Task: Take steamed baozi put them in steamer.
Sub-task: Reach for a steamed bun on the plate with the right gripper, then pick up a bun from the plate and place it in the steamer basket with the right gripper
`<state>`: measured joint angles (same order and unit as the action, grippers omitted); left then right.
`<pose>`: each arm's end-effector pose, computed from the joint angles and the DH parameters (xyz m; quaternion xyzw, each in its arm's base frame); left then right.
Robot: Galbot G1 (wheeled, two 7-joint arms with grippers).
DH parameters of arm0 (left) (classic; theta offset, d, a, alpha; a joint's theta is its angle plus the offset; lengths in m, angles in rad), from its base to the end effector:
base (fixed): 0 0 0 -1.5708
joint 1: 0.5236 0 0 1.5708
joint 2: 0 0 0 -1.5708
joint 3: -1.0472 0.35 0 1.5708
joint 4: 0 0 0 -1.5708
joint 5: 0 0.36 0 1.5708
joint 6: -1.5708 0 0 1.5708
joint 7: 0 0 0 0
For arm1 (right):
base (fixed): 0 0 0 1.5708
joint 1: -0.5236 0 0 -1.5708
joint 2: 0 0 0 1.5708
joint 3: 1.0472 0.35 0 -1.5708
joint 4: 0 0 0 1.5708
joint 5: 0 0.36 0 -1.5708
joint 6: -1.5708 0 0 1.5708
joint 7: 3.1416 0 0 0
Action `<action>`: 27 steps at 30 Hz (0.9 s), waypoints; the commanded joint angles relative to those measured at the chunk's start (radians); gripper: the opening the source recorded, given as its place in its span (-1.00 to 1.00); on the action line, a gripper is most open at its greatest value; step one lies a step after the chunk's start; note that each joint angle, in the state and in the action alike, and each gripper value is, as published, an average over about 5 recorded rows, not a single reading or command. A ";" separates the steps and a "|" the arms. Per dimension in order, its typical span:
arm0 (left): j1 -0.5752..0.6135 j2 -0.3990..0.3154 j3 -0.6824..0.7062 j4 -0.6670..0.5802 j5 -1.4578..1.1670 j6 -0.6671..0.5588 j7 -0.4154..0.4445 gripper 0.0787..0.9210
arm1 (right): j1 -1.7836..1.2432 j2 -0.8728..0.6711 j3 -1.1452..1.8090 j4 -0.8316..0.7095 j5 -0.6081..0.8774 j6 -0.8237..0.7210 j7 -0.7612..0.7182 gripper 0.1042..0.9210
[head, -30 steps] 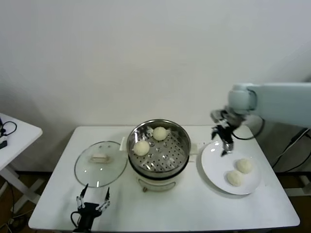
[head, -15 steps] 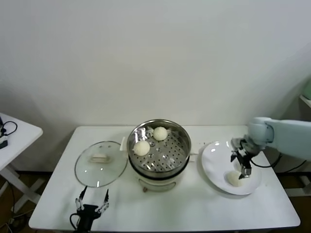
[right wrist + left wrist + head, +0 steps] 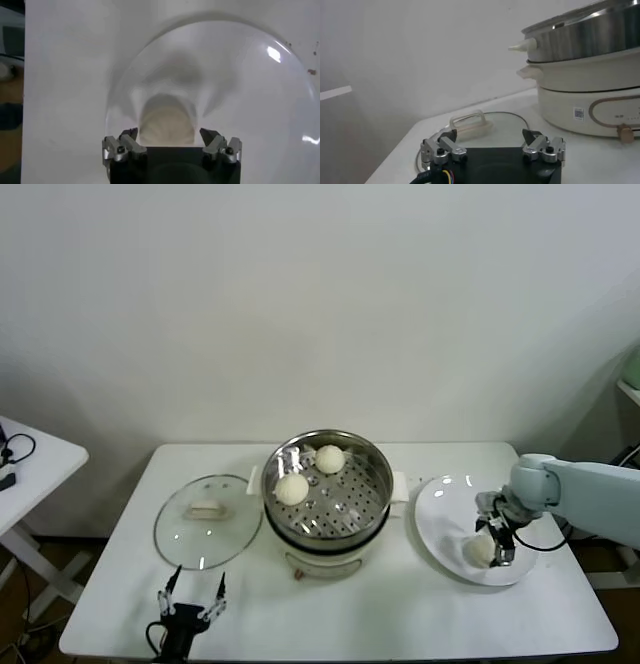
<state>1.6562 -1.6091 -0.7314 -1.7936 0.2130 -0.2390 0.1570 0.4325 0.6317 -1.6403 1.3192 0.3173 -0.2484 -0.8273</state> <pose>0.1256 0.0620 -0.4205 -0.0118 -0.9868 -0.1297 0.0963 0.4732 -0.1841 -0.2389 0.4931 -0.5035 0.5274 0.4746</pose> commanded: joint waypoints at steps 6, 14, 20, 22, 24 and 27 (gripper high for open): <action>-0.001 0.001 0.000 -0.005 0.000 0.001 -0.001 0.77 | -0.031 -0.027 0.059 0.027 -0.026 -0.004 0.002 0.53; 0.003 -0.001 0.003 -0.012 0.009 0.003 -0.002 0.77 | 0.291 0.010 -0.135 0.079 0.032 0.083 -0.087 0.22; 0.009 -0.004 0.008 -0.023 0.019 0.007 -0.003 0.77 | 0.680 0.118 -0.285 0.152 0.107 0.283 -0.202 0.22; 0.013 -0.005 0.008 -0.026 0.023 0.008 -0.004 0.77 | 0.767 0.163 -0.280 0.164 0.123 0.343 -0.221 0.23; 0.017 -0.005 0.010 -0.030 0.027 0.010 -0.004 0.77 | 0.819 0.204 -0.247 0.172 0.139 0.391 -0.238 0.24; 0.019 -0.007 0.011 -0.035 0.030 0.011 -0.004 0.77 | 0.844 0.254 -0.148 0.202 0.131 0.448 -0.249 0.24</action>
<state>1.6712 -1.6091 -0.7223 -1.8207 0.2346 -0.2308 0.1530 0.9051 0.7304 -1.8012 1.4440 0.3956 -0.0342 -0.9752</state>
